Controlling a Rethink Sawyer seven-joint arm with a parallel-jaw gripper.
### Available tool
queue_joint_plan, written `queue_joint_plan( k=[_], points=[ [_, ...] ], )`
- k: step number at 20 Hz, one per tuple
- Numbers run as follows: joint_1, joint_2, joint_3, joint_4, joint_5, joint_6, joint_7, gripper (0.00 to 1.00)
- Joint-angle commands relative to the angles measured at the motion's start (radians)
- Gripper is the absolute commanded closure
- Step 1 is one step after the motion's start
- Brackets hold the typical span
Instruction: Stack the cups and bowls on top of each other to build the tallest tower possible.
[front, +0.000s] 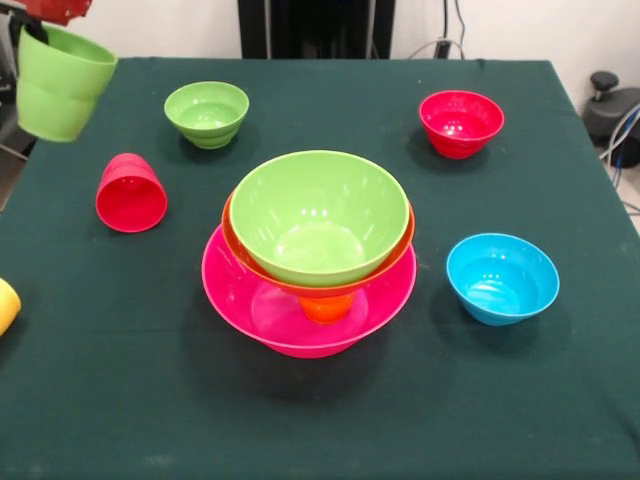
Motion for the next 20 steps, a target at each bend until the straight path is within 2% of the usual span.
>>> queue_joint_plan(
  k=[1,12,20],
  points=[
    [0.060,-0.054,0.123,0.186,-0.080,-0.043,-0.140,1.00],
    [0.067,-0.059,0.139,0.216,-0.076,-0.065,-0.087,1.00],
    [0.068,-0.062,0.145,0.248,-0.047,-0.072,-0.033,1.00]
  ],
)
